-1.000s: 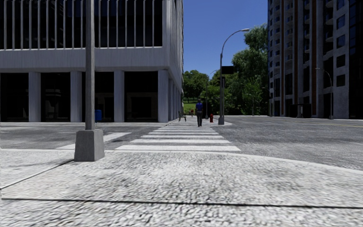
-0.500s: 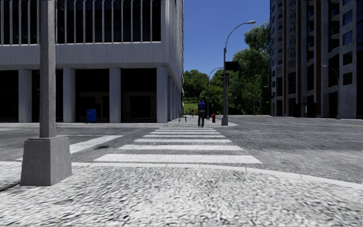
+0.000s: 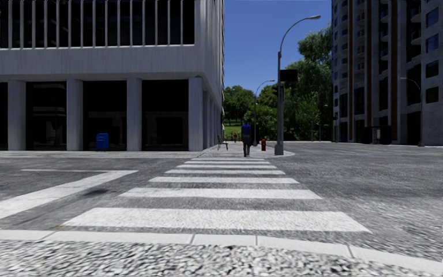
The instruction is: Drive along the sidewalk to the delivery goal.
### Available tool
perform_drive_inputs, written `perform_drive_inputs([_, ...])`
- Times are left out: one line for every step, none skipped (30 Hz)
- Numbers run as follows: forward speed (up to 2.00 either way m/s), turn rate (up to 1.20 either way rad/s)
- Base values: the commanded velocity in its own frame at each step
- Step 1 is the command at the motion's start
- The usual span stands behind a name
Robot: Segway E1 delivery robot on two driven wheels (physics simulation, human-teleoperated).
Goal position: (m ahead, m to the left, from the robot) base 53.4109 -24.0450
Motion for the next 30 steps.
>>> perform_drive_inputs([2.0,-0.1])
perform_drive_inputs([2.0,-0.1])
perform_drive_inputs([2.0,-0.1])
perform_drive_inputs([2.0,-0.1])
perform_drive_inputs([2.0,-0.1])
perform_drive_inputs([2.0,-0.1])
perform_drive_inputs([2.0,-0.1])
perform_drive_inputs([2.0,-0.1])
perform_drive_inputs([2.0,-0.1])
perform_drive_inputs([2.0,-0.1])
perform_drive_inputs([2.0,-0.1])
perform_drive_inputs([2.0,-0.1])
perform_drive_inputs([2.0,-0.1])
perform_drive_inputs([2.0,-0.1])
perform_drive_inputs([2.0,-0.1])
perform_drive_inputs([2.0,-0.1])
perform_drive_inputs([2.0,-0.1])
perform_drive_inputs([2.0,-0.1])
perform_drive_inputs([2.0,-0.1])
perform_drive_inputs([2.0,-0.1])
perform_drive_inputs([2.0,-0.1])
perform_drive_inputs([2.0,-0.12])
perform_drive_inputs([2.0,-0.17])
perform_drive_inputs([2.0,-0.21])
perform_drive_inputs([2.0,-0.21])
perform_drive_inputs([2.0,-0.24])
perform_drive_inputs([2.0,-0.26])
perform_drive_inputs([2.0,-0.3])
perform_drive_inputs([2.0,-0.3])
perform_drive_inputs([2.0,-0.32])
